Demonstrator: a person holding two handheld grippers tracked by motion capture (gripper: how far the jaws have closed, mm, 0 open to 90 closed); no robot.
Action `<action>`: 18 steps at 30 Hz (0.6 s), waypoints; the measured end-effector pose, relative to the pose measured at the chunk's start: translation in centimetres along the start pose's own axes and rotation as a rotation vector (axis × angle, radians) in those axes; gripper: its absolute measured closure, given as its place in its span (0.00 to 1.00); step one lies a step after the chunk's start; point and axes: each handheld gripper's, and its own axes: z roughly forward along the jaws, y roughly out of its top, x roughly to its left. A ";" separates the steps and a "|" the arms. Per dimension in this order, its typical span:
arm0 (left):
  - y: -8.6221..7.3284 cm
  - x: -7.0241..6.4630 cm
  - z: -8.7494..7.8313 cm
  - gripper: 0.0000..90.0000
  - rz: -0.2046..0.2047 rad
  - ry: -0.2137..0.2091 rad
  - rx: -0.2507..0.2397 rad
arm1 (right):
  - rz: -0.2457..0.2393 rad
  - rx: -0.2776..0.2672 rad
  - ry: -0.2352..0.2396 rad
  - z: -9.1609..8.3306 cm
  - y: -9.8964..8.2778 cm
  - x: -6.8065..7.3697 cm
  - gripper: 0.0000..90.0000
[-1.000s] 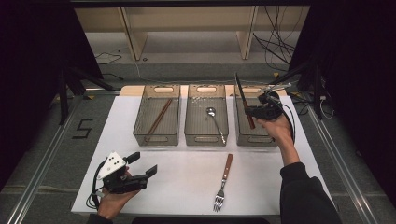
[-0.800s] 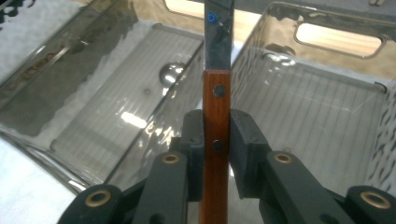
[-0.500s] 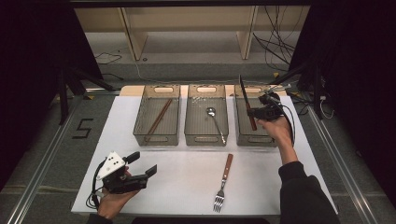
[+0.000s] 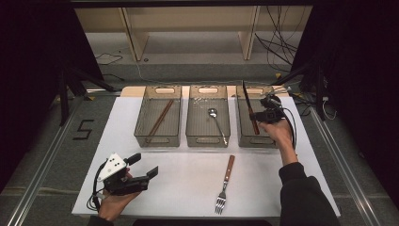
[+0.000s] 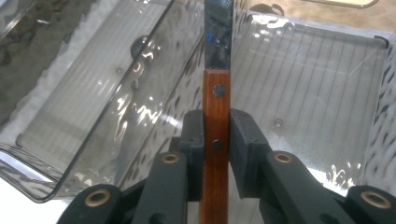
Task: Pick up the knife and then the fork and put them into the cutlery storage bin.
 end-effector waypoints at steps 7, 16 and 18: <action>0.0 0.0 0.0 0.18 -0.001 0.000 0.003 | -0.001 0.032 -0.012 0.5 -0.4 -0.2 0.85; 0.0 -0.1 0.1 0.18 0.000 0.000 0.003 | 0.022 0.088 -0.024 1.4 -1.1 -0.6 0.84; 0.0 0.0 0.1 0.18 0.000 0.000 0.005 | 0.017 0.078 -0.010 1.4 -1.1 -0.6 0.80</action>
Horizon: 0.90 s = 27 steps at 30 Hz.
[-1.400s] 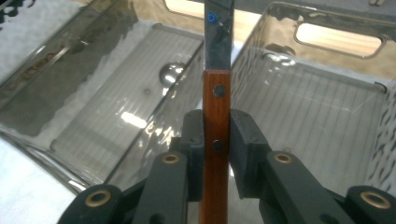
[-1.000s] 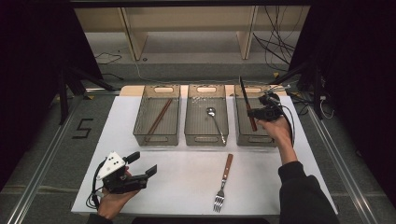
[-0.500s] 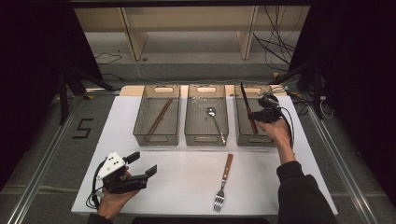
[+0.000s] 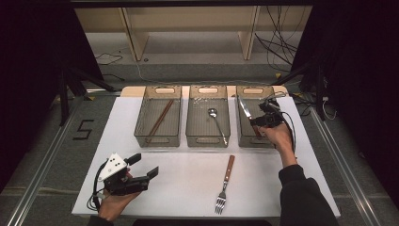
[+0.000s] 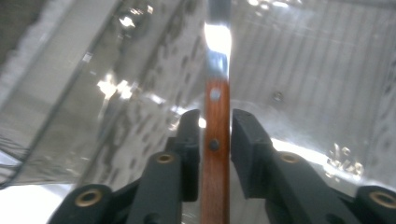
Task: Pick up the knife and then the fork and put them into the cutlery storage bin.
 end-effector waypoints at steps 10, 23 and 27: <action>0.0 0.0 0.0 0.18 0.004 0.000 0.004 | -0.063 -0.052 0.044 -1.0 0.4 1.3 0.64; 0.0 0.0 0.0 0.18 0.008 -0.002 0.007 | -0.256 -0.156 0.155 -3.9 -0.5 6.1 0.57; 0.0 -0.1 0.0 0.18 0.008 -0.001 0.004 | -0.299 -0.160 0.186 -4.1 -1.0 7.6 0.59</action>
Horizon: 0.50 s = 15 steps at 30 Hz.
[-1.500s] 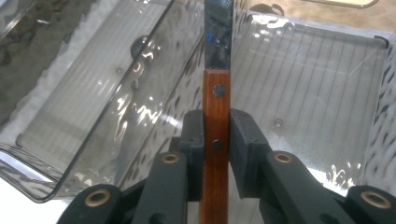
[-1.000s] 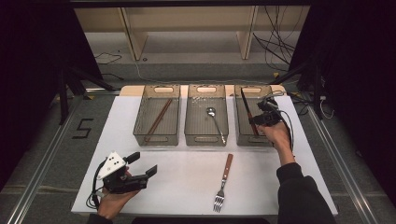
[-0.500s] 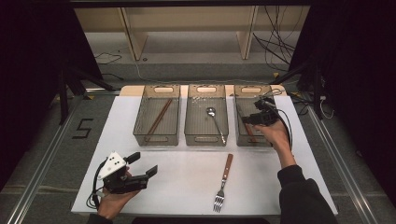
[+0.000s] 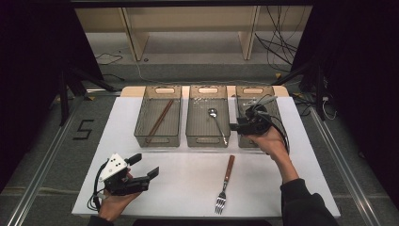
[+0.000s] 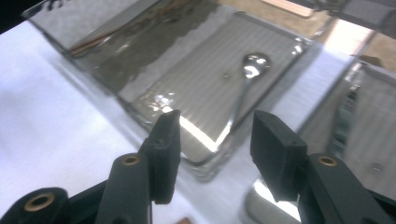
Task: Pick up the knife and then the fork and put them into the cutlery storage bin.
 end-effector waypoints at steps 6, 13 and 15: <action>0.0 0.1 -0.1 0.18 -0.001 0.001 0.000 | -0.044 0.004 0.051 0.8 -0.8 2.0 0.66; 0.0 0.1 -0.1 0.18 -0.003 0.001 -0.002 | -0.065 0.016 0.080 1.6 -2.4 3.4 0.81; 0.0 0.0 -0.1 0.18 0.001 0.000 0.001 | -0.075 0.026 0.082 1.9 -2.8 3.7 0.85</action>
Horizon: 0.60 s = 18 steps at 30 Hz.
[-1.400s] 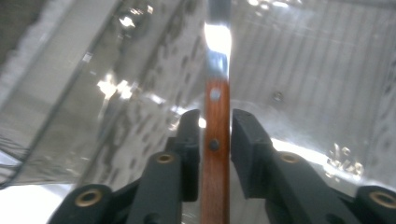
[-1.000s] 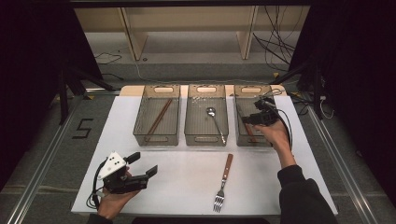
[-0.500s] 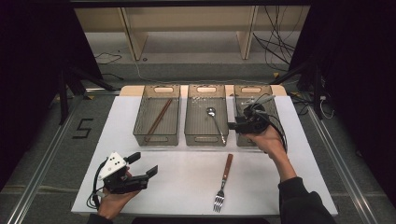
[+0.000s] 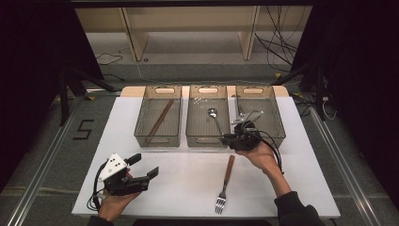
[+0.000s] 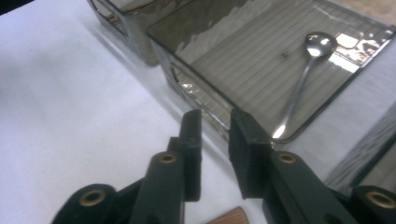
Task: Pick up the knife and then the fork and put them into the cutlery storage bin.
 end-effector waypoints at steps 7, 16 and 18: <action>0.0 0.0 0.0 0.18 0.000 -0.001 0.001 | -0.020 0.034 0.010 1.3 -1.5 1.0 0.97; 0.0 0.0 0.0 0.18 0.002 0.001 0.002 | -0.048 0.130 -0.022 3.7 -3.4 1.7 1.00; 0.0 0.0 0.0 0.18 0.000 0.001 0.001 | -0.043 0.139 -0.020 4.0 -3.6 1.7 1.00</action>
